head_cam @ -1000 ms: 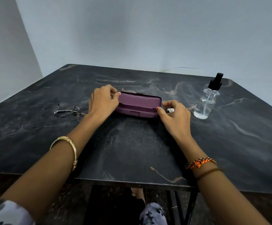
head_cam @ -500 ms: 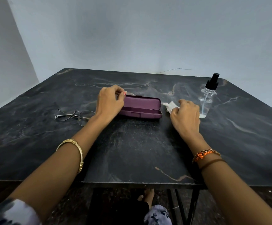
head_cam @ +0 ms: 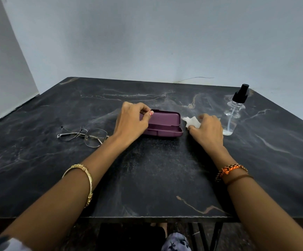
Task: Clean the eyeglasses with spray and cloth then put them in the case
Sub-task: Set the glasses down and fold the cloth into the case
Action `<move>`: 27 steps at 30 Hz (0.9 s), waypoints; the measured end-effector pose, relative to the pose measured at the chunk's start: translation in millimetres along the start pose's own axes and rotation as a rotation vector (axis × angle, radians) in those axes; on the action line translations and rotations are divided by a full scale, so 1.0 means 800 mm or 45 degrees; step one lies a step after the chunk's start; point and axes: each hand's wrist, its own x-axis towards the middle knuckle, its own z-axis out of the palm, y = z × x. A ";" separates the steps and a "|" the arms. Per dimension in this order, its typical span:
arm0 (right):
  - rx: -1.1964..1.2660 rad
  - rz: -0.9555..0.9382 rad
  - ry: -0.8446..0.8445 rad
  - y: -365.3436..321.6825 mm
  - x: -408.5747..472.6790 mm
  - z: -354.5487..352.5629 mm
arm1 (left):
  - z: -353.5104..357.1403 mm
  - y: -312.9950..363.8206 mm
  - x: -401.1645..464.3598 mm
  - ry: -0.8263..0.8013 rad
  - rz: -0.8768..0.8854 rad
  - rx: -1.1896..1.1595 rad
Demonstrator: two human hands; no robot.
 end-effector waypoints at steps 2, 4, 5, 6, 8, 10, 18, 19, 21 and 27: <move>0.122 0.002 0.020 0.002 0.002 -0.001 | 0.000 0.002 -0.001 0.008 0.009 -0.022; 0.257 0.024 0.058 0.003 0.003 -0.003 | -0.002 0.004 -0.002 0.017 -0.007 -0.033; 0.315 0.040 0.079 0.003 0.004 -0.003 | -0.004 0.005 -0.002 0.020 -0.018 -0.039; 0.364 0.057 0.100 0.003 0.005 -0.004 | -0.005 0.006 -0.003 0.021 -0.025 -0.046; 0.434 0.083 0.140 0.003 0.005 -0.004 | -0.007 0.008 -0.003 0.023 -0.037 -0.062; 0.500 0.094 0.180 0.002 0.004 -0.003 | -0.009 0.009 -0.003 0.039 -0.049 -0.075; 0.774 0.057 0.293 -0.005 0.001 -0.012 | -0.014 0.012 -0.004 0.061 -0.108 -0.141; 0.853 0.063 0.284 -0.007 0.001 -0.015 | -0.014 0.013 -0.004 0.066 -0.111 -0.152; 1.030 0.064 0.267 -0.013 0.001 -0.023 | -0.014 0.013 -0.003 0.064 -0.111 -0.188; 1.392 -0.180 0.084 -0.057 0.000 -0.047 | -0.015 0.020 -0.003 0.013 -0.173 -0.478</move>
